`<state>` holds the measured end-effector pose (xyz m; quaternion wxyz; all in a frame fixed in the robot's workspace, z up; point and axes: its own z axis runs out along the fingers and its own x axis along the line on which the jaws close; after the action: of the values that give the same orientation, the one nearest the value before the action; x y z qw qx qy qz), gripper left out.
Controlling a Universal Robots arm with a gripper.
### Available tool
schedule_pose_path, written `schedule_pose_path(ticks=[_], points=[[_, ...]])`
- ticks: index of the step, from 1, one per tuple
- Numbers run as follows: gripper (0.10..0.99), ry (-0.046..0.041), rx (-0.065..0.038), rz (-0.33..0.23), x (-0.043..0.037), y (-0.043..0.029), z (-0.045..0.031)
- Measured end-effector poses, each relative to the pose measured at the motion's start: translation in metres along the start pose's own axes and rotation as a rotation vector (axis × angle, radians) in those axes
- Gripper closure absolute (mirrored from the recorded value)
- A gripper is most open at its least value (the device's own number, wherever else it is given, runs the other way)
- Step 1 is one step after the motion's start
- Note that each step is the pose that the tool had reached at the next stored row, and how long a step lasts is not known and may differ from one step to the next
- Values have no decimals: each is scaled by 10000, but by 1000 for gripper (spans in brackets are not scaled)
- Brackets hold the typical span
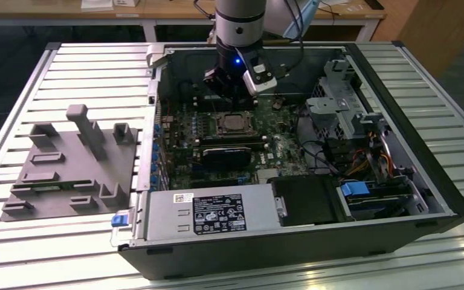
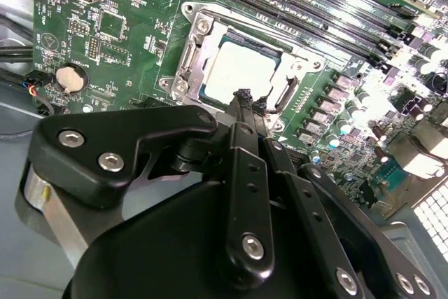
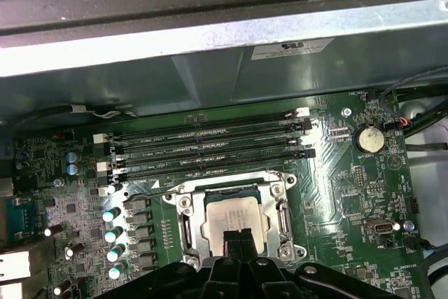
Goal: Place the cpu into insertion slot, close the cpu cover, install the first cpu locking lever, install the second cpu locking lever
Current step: 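Install the first cpu locking lever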
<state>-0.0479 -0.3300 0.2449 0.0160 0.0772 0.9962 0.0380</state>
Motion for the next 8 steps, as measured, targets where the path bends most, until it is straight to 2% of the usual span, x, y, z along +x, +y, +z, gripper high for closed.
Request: schedule_pose_path(ticks=[4,8], points=[[984,1,1,0,30,-5,-2],[984,0,0,0,102,-16,-4]])
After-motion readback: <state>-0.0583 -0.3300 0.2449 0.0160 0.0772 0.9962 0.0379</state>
